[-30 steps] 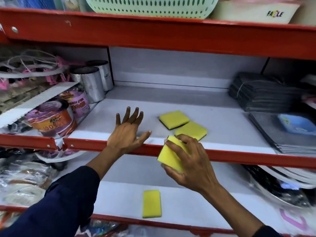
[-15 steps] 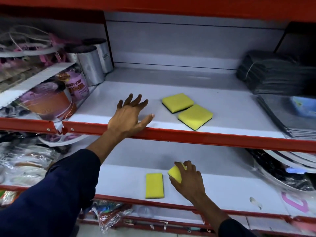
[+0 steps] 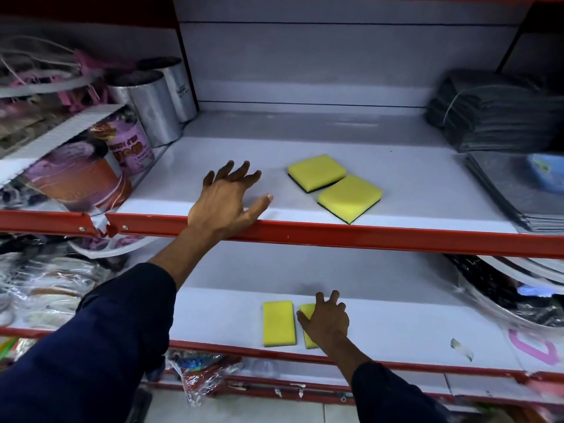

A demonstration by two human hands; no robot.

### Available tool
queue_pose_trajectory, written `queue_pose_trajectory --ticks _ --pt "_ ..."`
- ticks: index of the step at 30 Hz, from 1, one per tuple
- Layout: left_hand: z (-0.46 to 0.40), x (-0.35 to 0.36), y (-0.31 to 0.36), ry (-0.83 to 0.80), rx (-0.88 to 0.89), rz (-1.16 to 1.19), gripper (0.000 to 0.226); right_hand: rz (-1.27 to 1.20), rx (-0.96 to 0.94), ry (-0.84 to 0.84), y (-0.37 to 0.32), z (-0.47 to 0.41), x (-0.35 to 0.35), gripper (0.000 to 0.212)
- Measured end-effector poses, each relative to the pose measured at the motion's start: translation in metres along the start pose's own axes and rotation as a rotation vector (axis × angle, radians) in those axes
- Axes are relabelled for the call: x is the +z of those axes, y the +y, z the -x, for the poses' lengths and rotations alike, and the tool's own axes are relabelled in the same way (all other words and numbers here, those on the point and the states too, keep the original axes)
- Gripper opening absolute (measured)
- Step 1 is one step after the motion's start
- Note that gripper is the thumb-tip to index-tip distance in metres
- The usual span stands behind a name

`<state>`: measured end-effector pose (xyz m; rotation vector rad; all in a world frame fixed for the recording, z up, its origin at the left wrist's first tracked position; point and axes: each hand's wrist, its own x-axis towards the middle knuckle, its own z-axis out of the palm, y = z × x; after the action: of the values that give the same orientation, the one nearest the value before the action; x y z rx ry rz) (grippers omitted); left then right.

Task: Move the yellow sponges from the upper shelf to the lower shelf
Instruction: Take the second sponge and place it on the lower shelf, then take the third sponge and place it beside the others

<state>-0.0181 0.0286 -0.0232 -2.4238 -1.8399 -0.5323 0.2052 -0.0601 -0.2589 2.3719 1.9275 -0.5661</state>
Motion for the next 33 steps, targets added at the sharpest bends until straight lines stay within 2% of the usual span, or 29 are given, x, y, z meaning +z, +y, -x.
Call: queue_pose_trajectory --ticks 3,6,14,17,19,24,28,31,33 --pt "0.000 0.000 0.000 -0.002 0.000 -0.003 0.080 0.003 -0.023 0.030 0.003 0.003 -0.002 0.073" --pt "0.000 0.000 -0.001 0.001 -0.005 -0.003 0.079 -0.009 -0.121 0.146 0.004 0.012 -0.018 0.066" --pt "0.002 0.001 -0.002 -0.011 -0.001 -0.006 0.080 -0.138 -0.571 0.699 -0.016 0.059 -0.125 0.027" --pt "0.003 0.002 -0.002 -0.015 0.004 -0.010 0.082 -0.172 -0.766 0.964 -0.026 0.070 -0.171 0.023" --pt "0.003 0.001 -0.001 -0.014 0.002 -0.007 0.083 -0.191 -0.802 1.030 -0.030 0.067 -0.202 0.026" --pt "0.004 -0.001 0.002 -0.026 -0.007 -0.009 0.085 -0.071 -0.564 0.851 -0.025 0.031 -0.251 0.057" --pt "0.004 -0.003 0.002 -0.017 -0.010 0.000 0.101 -0.001 -0.382 0.521 -0.012 -0.003 -0.262 0.089" --pt "0.003 -0.003 0.001 -0.010 -0.007 0.011 0.101 0.028 -0.357 0.365 -0.006 -0.013 -0.268 0.087" --pt "0.003 -0.002 0.000 -0.011 -0.006 0.010 0.100 0.016 -0.380 0.362 -0.005 -0.013 -0.270 0.084"
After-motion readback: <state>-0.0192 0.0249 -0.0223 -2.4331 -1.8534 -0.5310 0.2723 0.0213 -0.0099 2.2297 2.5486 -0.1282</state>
